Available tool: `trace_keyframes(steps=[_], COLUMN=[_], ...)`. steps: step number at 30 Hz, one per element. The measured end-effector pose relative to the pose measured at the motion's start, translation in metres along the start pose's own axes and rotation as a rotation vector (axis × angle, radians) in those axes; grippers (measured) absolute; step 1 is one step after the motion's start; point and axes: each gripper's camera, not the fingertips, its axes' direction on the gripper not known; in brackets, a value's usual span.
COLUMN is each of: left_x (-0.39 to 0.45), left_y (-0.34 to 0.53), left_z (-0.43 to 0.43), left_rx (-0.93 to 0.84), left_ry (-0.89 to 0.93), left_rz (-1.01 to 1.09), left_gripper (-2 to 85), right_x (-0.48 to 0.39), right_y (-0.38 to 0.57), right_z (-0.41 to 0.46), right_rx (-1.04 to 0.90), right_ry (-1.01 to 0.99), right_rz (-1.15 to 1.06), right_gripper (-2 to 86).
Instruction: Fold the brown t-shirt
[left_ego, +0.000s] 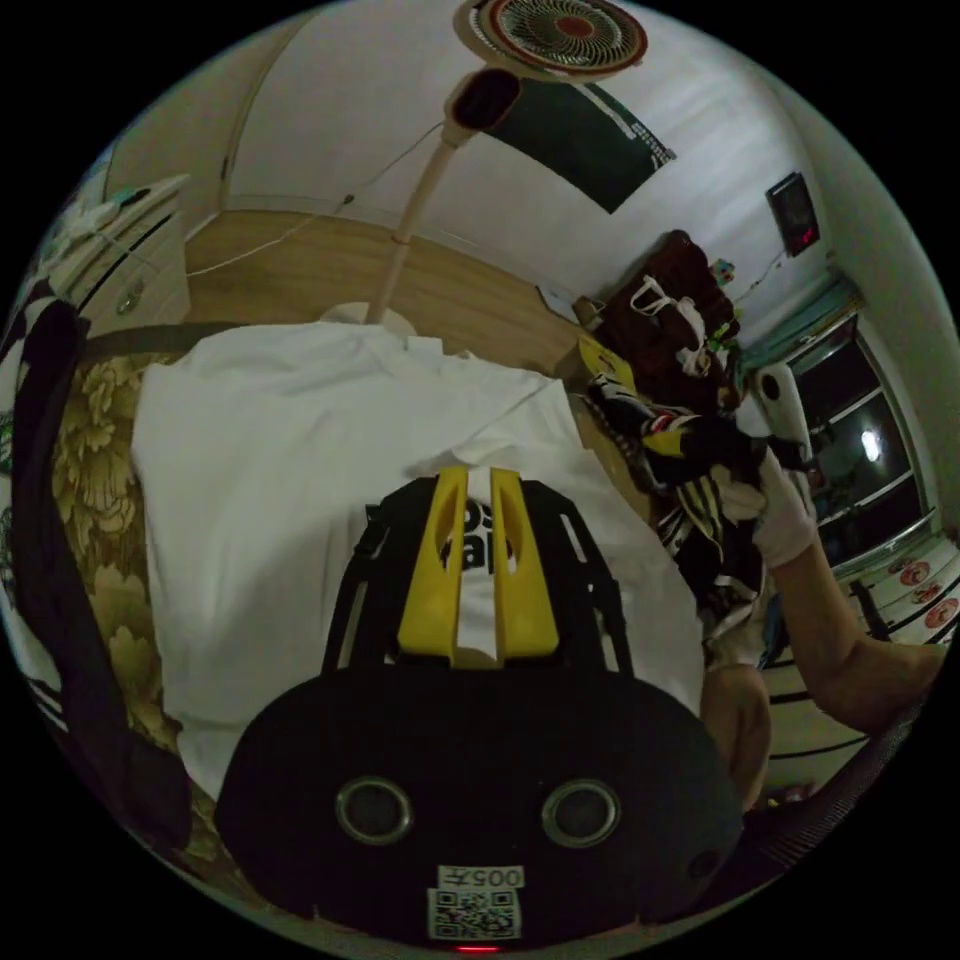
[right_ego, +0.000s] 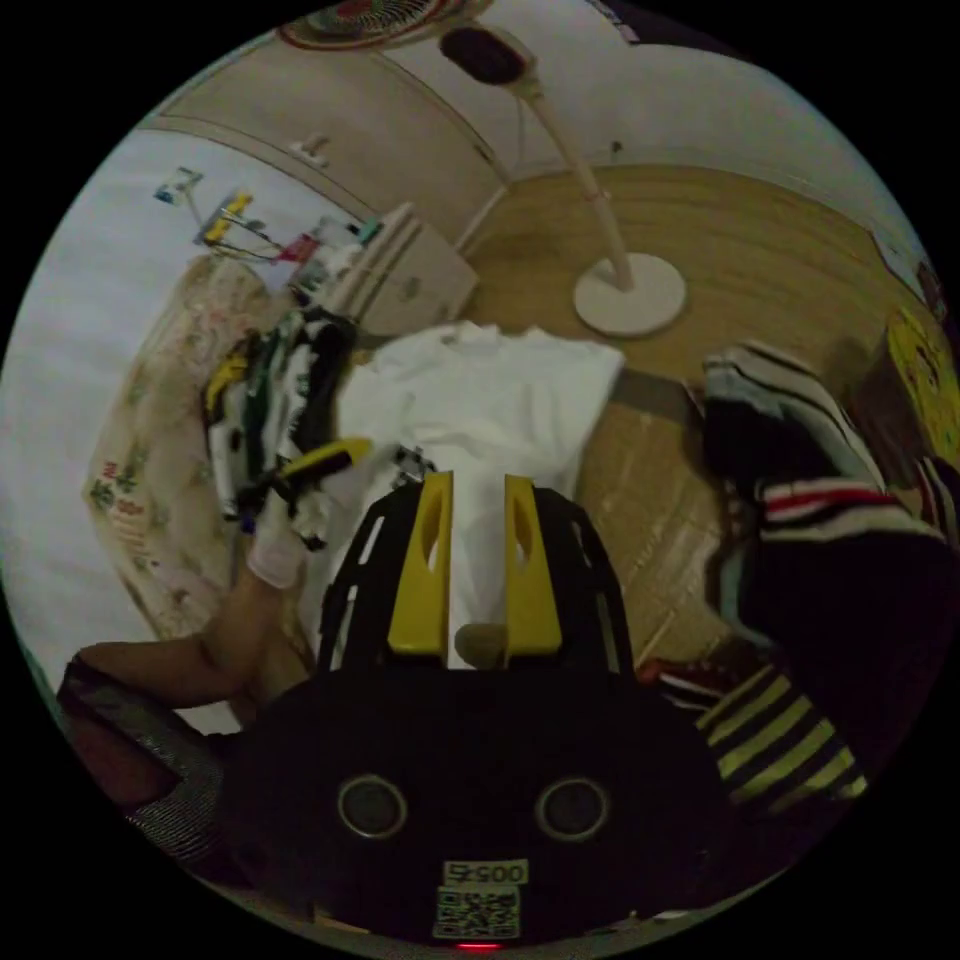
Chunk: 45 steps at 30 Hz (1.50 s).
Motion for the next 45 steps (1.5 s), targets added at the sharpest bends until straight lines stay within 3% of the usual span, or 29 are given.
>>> trace_keyframes(steps=[6,9,11,16,19,23,25,29,38,45], left_x=[-0.022,-0.030,-0.034,-0.042,-0.041,-0.044,-0.044,-0.040,-0.031,-0.034], left_y=[-0.033,-0.034,-0.032,-0.024,-0.016,0.006,0.012,0.021,-0.002,-0.014], left_z=[0.036,0.028,0.017,-0.011,-0.026,-0.026,-0.014,0.004,0.048,0.025], left_rx=[-0.114,-0.079,-0.043,-0.008,-0.010,-0.044,-0.103,-0.127,-0.179,-0.087], left_ry=[-0.037,0.005,0.003,-0.078,-0.124,-0.109,-0.105,-0.098,-0.139,-0.153], left_rz=[-0.004,0.003,0.005,0.062,0.114,0.127,0.140,0.164,0.179,0.224], left_gripper=[7.0,5.6,5.4,5.2,5.4,5.7,6.0,6.4,5.2,5.1], right_x=[-0.027,-0.060,-0.083,-0.099,-0.094,-0.073,-0.070,-0.078,-0.084,-0.063], right_y=[0.022,0.029,0.034,0.047,0.040,0.017,0.007,-0.017,-0.063,-0.067], right_z=[0.043,0.045,0.062,0.104,0.093,0.063,0.066,0.090,0.156,0.147], right_rx=[0.076,0.110,-0.010,-0.301,-0.312,-0.126,-0.145,-0.020,0.021,0.018], right_ry=[0.151,0.098,0.019,0.014,-0.135,-0.213,-0.255,0.015,0.421,0.447], right_rz=[-0.047,-0.201,-0.348,-0.472,-0.452,-0.312,-0.294,-0.196,-0.051,-0.008], right_gripper=[3.8,-0.2,-0.8,-0.8,-0.5,0.2,0.9,-0.4,-1.5,-1.3])
